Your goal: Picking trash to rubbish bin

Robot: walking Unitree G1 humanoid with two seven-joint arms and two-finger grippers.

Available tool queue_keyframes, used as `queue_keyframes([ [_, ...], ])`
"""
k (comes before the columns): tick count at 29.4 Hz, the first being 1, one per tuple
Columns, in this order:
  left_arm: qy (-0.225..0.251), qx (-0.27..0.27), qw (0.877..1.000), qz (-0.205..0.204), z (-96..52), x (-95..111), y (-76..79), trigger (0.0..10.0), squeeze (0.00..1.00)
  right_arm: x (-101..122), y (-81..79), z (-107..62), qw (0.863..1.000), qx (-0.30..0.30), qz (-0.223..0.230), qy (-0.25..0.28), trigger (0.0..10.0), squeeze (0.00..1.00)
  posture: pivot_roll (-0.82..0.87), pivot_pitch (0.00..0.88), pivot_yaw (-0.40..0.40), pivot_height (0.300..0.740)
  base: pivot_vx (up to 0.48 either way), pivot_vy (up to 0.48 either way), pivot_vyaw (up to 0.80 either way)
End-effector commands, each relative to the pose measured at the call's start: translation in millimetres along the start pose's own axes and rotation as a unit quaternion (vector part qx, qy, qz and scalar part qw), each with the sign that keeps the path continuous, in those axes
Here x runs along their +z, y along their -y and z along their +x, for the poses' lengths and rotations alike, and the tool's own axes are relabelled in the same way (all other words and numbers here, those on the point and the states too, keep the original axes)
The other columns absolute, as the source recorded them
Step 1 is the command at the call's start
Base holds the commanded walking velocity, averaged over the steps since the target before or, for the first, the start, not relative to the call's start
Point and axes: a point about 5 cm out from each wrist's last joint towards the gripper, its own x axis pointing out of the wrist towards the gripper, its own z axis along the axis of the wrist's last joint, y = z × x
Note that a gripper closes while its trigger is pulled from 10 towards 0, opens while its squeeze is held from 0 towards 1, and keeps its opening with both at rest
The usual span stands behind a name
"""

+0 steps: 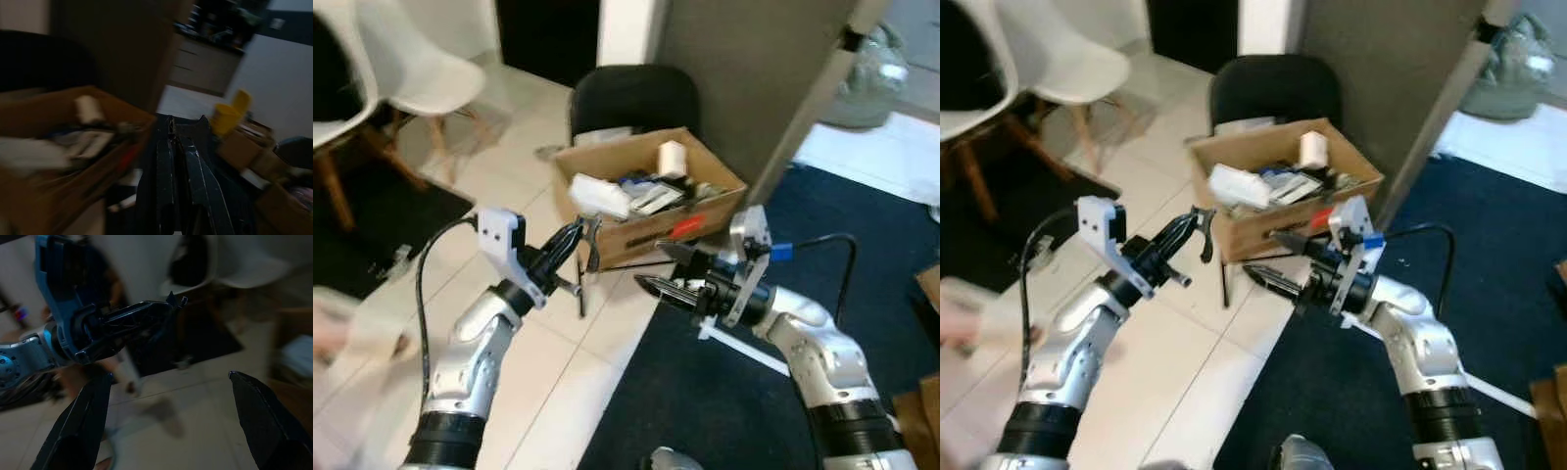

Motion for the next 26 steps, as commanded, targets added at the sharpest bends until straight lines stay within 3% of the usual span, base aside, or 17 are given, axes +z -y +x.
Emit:
queue_keyframes([
  [1,0.004,0.0,1.0,-0.016,3.8,-0.7,2.7,10.0,0.0,-1.3,2.3,-4.8,1.0,-0.008,0.0,-0.01,10.0,0.0,-0.06,0.0,-0.026,0.74,0.0,0.0,-0.8],
  [22,-0.004,0.002,1.0,-0.013,5.2,-0.3,3.3,10.0,0.0,2.8,0.4,-1.1,1.0,-0.007,-0.008,-0.006,10.0,0.0,-0.06,0.0,-0.035,0.74,0.0,0.0,-0.8],
  [26,-0.005,-0.005,1.0,-0.022,4.5,-0.8,4.5,10.0,0.0,5.8,0.9,-0.4,1.0,-0.016,-0.007,0.018,10.0,0.0,-0.06,0.0,-0.035,0.74,0.0,-0.089,0.0],
])
